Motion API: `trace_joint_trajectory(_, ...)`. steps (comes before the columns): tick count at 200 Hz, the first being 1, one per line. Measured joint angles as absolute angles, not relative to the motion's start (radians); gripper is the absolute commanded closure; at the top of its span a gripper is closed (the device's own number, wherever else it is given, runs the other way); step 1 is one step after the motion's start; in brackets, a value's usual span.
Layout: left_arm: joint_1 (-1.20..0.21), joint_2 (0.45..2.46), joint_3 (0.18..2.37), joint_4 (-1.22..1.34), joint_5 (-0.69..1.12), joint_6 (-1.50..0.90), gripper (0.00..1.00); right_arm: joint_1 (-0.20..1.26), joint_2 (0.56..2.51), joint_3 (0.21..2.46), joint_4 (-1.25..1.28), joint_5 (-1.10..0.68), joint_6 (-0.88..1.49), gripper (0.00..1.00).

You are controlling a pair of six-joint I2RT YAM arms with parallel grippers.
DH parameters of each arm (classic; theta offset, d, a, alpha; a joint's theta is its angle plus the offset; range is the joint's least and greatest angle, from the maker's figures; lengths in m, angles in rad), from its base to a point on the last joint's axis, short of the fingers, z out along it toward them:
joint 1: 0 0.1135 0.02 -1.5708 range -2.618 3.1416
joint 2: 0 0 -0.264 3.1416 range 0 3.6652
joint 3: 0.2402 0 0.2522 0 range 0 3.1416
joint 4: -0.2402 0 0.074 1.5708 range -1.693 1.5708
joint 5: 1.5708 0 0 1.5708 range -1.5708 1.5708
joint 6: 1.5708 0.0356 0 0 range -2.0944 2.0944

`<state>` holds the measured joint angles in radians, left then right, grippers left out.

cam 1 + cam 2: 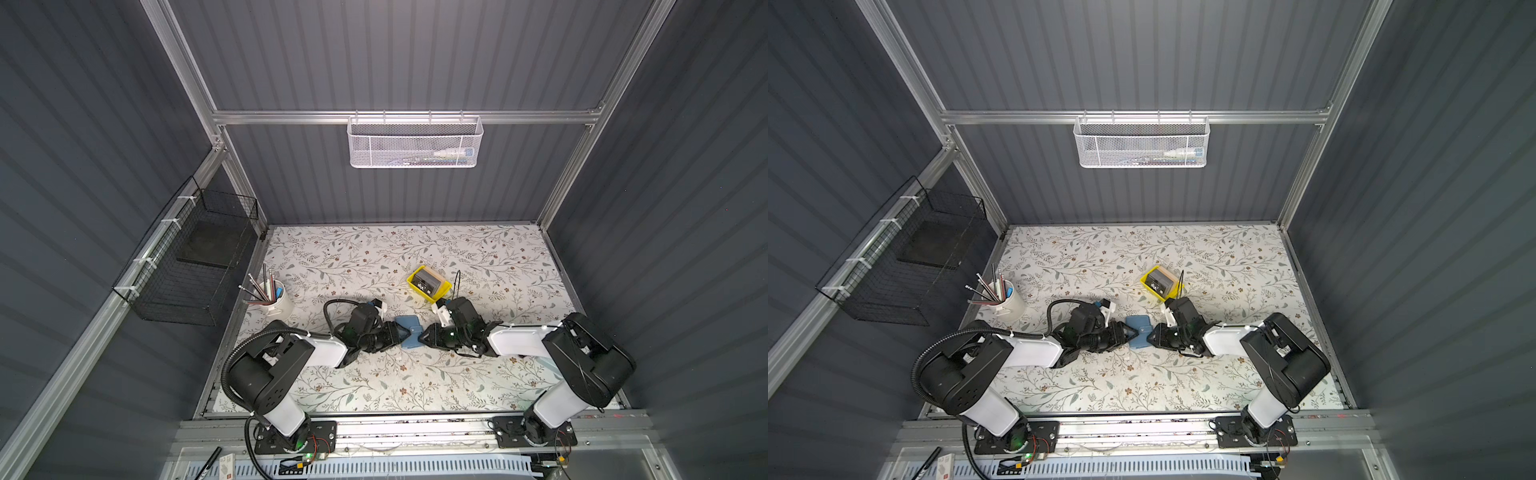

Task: Insert credit cards into a card holder
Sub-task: Pick up the card holder from the center of the table.

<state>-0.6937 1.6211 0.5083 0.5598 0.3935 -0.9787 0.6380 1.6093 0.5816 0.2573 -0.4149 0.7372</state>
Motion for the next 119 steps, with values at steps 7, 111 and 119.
trace_joint_trajectory(7, -0.694, 1.621, 0.506, 0.570, 0.396, -0.979, 0.52, 0.638, 1.609, 0.582, 0.257, -0.413, 0.738, 0.70)
trace_joint_trajectory(111, -0.701, 1.642, 0.496, 0.648, 0.444, -0.980, 0.61, 0.638, 1.601, 0.574, 0.258, -0.403, 0.755, 0.71)
trace_joint_trajectory(119, -0.705, 1.647, 0.496, 0.646, 0.444, -0.979, 0.62, 0.638, 1.597, 0.571, 0.257, -0.402, 0.756, 0.71)
